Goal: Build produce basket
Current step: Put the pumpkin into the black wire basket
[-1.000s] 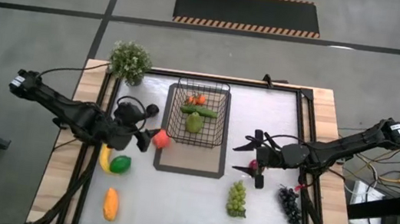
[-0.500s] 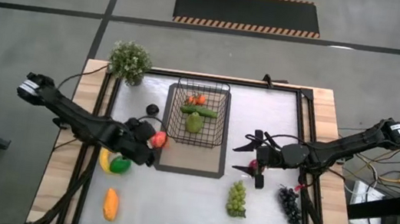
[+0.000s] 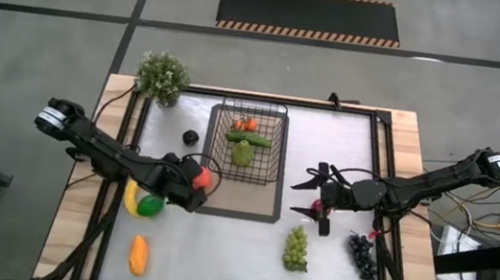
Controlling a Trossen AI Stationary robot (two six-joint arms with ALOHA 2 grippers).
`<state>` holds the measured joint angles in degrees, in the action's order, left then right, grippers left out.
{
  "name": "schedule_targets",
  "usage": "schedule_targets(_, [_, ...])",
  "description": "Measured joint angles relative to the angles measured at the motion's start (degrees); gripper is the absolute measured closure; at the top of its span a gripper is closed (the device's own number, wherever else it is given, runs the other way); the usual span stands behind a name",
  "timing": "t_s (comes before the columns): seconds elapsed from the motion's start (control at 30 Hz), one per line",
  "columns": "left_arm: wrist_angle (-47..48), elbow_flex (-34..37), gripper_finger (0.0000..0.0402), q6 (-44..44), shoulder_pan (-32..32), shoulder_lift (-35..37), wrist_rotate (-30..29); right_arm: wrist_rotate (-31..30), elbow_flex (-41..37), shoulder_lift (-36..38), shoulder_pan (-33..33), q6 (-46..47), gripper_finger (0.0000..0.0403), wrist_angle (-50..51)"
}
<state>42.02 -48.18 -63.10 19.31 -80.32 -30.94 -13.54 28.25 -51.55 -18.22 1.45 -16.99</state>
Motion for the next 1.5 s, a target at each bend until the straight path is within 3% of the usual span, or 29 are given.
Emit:
schedule_targets(0.13, [0.48,0.00,0.0077,-5.83,-0.62,0.76,0.76,0.02,-0.02,0.00,0.00,0.00,0.0149,0.00])
schedule_targets(0.4, [0.45,0.00,0.0075,-5.02,-0.80,0.97,2.40,0.02,-0.04,0.00,0.00,0.97,0.0151,0.02])
schedule_targets(0.67, [0.50,0.72,0.0007,-2.92,-0.98,2.76,3.74,0.02,-0.05,0.00,0.00,1.53,0.0151,0.02])
schedule_targets(0.9, [-2.94,0.77,0.0032,-1.05,-1.43,1.93,2.83,0.02,-0.05,0.00,0.00,1.57,0.0154,0.02])
schedule_targets(1.5, [-5.37,3.61,0.0034,-0.54,-4.70,0.60,2.11,0.01,-0.07,0.00,0.00,2.44,0.0156,0.23])
